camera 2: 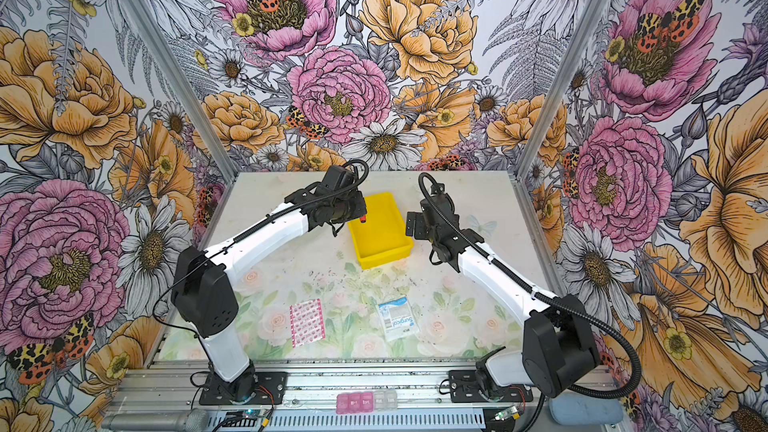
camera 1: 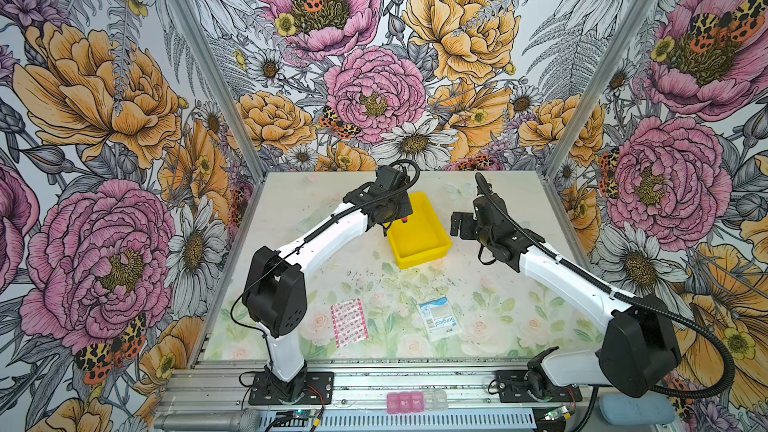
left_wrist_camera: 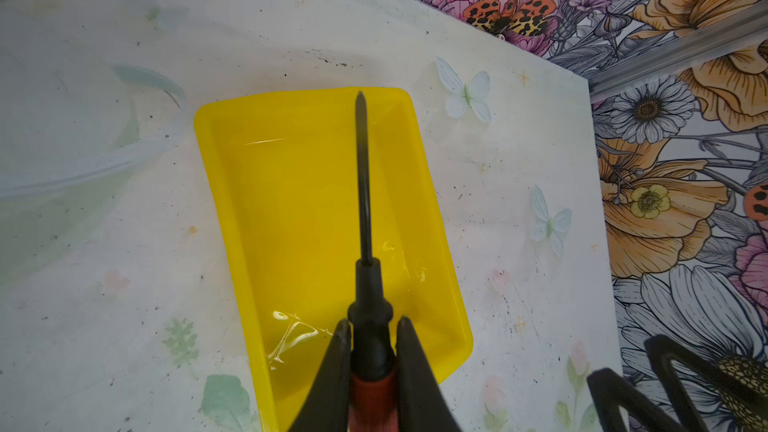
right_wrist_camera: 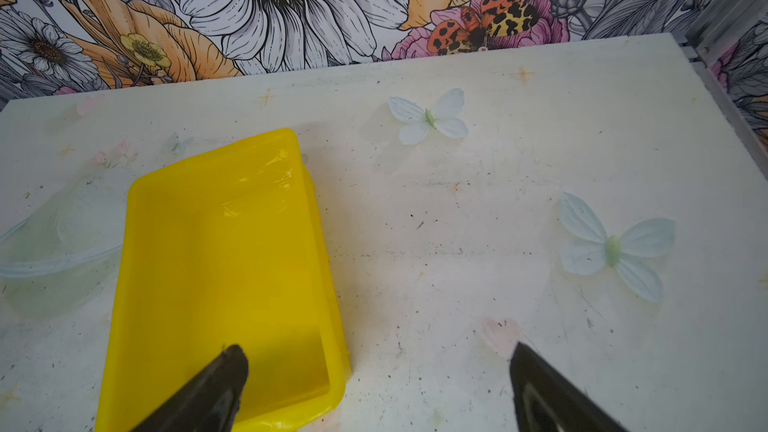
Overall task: Put the screwdriver in the bin
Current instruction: 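Lift the screwdriver with the left gripper and carry it over the yellow bin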
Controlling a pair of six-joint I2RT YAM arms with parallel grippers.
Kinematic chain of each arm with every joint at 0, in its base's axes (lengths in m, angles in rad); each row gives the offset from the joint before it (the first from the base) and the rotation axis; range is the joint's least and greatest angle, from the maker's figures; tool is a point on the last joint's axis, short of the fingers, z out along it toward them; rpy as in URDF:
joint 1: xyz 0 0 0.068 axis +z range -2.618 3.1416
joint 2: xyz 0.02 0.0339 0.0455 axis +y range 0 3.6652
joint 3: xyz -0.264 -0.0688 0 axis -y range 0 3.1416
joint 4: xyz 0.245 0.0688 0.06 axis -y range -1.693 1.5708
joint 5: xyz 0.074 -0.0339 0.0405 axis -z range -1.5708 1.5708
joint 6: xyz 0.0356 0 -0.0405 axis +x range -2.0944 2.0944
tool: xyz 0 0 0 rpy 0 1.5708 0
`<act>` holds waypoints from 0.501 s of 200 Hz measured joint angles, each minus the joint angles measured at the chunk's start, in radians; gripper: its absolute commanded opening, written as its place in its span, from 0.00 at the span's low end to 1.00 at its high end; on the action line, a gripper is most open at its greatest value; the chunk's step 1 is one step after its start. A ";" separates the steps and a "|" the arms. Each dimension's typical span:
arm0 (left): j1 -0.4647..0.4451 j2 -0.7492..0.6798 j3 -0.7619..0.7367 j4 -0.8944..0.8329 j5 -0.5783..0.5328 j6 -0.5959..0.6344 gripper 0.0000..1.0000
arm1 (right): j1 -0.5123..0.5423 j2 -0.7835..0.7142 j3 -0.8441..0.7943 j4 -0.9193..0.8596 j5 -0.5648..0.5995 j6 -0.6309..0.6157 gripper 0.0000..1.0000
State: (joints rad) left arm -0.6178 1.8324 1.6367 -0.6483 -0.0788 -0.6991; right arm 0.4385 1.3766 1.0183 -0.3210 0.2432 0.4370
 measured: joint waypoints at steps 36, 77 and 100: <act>0.000 0.141 0.089 0.002 0.030 -0.010 0.00 | -0.017 -0.030 -0.002 0.001 -0.001 0.000 1.00; -0.002 0.264 0.158 -0.002 0.049 -0.027 0.00 | -0.028 -0.051 -0.016 0.008 -0.004 -0.005 0.99; -0.005 0.320 0.195 -0.010 0.053 -0.034 0.00 | -0.034 -0.053 -0.026 0.008 -0.005 -0.008 0.99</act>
State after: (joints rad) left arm -0.6228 2.1521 1.8313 -0.6579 -0.0261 -0.7330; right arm 0.4049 1.3239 0.9924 -0.3134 0.2386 0.4290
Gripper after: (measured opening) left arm 0.177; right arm 0.995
